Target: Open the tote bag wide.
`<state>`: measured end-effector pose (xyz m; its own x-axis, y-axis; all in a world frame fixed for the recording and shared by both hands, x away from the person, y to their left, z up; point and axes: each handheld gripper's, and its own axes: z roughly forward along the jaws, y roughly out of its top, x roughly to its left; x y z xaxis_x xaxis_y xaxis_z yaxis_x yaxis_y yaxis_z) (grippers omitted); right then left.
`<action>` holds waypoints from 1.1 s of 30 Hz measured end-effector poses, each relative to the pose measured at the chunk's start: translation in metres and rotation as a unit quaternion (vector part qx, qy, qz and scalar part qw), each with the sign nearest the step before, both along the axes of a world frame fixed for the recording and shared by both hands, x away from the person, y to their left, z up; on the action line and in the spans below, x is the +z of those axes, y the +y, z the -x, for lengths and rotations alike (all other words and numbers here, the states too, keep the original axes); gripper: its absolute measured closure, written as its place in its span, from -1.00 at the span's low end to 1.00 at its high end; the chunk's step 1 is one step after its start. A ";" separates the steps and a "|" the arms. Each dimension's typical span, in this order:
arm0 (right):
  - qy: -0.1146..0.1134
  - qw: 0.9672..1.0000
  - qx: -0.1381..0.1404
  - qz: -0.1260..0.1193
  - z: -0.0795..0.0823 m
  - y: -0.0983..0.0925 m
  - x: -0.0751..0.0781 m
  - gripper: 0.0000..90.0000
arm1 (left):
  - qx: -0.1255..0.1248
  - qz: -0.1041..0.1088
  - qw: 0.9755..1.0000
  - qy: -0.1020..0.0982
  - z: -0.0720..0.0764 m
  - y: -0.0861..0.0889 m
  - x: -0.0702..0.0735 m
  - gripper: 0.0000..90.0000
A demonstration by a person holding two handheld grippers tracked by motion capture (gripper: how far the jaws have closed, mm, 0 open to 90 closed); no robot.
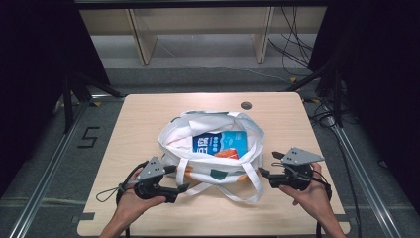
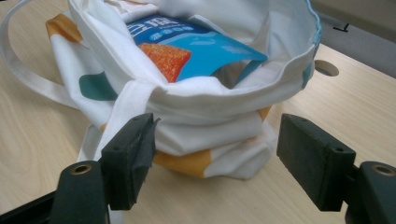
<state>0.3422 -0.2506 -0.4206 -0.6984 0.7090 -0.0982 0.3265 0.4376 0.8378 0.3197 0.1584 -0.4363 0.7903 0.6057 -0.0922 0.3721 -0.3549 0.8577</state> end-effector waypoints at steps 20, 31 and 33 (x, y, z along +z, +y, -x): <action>-0.002 1.000 -0.006 -0.002 0.028 -0.011 -0.023 -0.36 | 0.008 -0.023 1.000 -0.003 0.020 0.016 -0.032 -0.53; 0.009 1.000 -0.009 -0.001 0.044 -0.022 -0.041 -0.36 | 0.020 -0.034 0.999 -0.006 0.033 0.018 -0.045 -0.53; 0.012 1.000 -0.016 -0.002 0.045 -0.022 -0.042 -0.36 | 0.019 -0.031 0.999 -0.004 0.034 0.019 -0.046 -0.53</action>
<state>0.2969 -0.2731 -0.4626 -0.6768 0.7320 -0.0781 0.3614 0.4228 0.8311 0.2853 0.1770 -0.4822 0.7674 0.6395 -0.0468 0.3788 -0.3933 0.8378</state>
